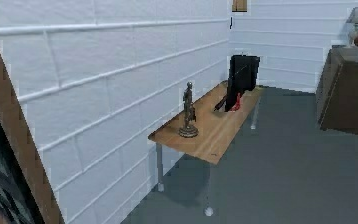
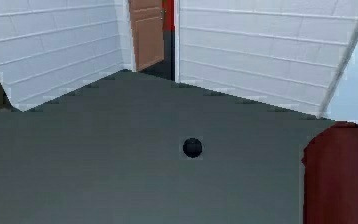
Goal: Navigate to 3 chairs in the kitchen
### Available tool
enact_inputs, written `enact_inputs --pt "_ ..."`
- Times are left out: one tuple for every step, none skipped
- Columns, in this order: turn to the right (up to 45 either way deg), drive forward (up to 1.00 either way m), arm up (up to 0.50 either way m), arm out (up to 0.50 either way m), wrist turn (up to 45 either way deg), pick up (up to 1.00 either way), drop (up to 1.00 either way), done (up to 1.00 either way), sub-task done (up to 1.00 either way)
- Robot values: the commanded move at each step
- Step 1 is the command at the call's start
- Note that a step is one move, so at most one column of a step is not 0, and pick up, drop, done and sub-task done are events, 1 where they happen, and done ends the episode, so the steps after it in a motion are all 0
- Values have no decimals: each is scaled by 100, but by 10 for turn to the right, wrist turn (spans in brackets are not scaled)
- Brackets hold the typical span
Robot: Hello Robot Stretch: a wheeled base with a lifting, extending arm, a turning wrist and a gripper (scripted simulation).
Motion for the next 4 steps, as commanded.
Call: enact_inputs --pt "0 5 0 0 0 0 0 0 0" --pt "-450 0 0 0 0 0 0 0 0" --pt "-300 0 0 0 0 0 0 0 0" --pt "0 60 0 0 0 0 0 0 0"
